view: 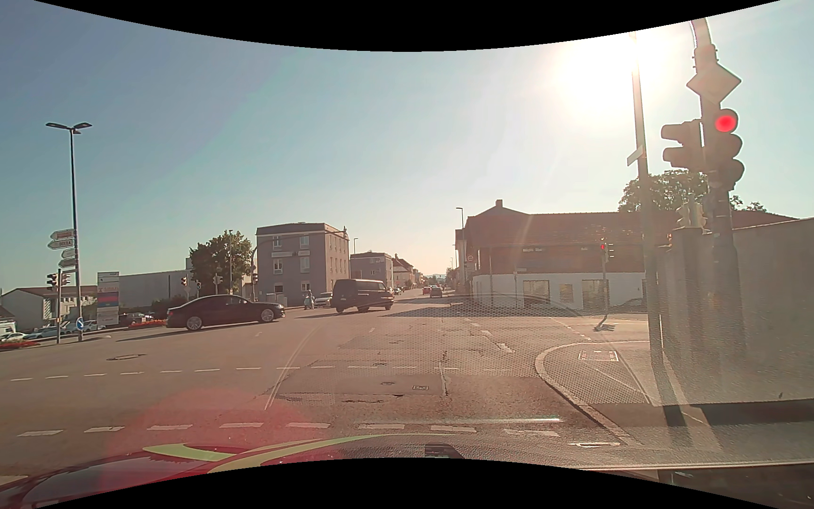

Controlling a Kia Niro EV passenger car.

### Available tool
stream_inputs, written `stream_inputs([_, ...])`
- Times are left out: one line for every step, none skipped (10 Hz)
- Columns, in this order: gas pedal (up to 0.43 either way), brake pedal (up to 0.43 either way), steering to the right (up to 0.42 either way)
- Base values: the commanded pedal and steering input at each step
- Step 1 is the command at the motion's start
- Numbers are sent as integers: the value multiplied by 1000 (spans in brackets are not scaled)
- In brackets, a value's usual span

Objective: Follow the waypoints while adhering to traffic rules and regulations

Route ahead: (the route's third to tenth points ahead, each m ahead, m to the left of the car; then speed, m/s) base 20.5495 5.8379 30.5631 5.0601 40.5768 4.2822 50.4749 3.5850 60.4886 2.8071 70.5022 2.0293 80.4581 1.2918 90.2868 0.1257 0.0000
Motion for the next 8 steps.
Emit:
stream_inputs([0, 268, 0])
stream_inputs([0, 268, 0])
stream_inputs([0, 268, 1])
stream_inputs([0, 262, 0])
stream_inputs([0, 268, 0])
stream_inputs([0, 268, 0])
stream_inputs([0, 268, 1])
stream_inputs([0, 262, 0])
